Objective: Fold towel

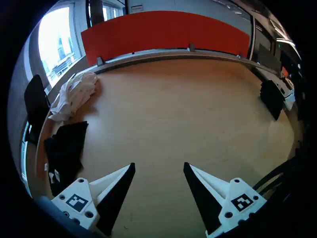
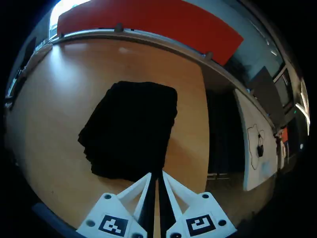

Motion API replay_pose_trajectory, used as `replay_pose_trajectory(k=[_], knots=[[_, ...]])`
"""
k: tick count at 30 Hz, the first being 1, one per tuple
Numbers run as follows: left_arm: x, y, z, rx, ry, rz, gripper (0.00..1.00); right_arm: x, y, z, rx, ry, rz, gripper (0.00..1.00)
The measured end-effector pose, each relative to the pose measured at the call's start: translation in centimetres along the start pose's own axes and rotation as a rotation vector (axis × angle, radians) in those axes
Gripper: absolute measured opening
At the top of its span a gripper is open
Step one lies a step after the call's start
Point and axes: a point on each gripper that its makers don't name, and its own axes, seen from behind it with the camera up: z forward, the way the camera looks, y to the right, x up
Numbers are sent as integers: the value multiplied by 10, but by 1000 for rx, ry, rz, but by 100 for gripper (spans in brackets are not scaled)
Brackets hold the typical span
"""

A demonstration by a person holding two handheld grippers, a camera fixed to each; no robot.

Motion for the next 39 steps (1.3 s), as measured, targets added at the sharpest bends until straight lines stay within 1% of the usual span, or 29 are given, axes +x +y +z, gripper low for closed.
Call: replay_pose_trajectory(k=[14,23,29,39], knots=[[-2,-2,-2,5,-4,2,90,-16,-1,14,-20,-54,32,4],[-4,-3,-3,10,-5,1,90,-23,-3,22,-19,-80,45,4],[-7,-3,-5,12,-9,3,90,-26,-5,26,-21,-85,52,4],[-4,-3,-5,14,-4,7,90,-24,-6,23,-25,-70,59,6]])
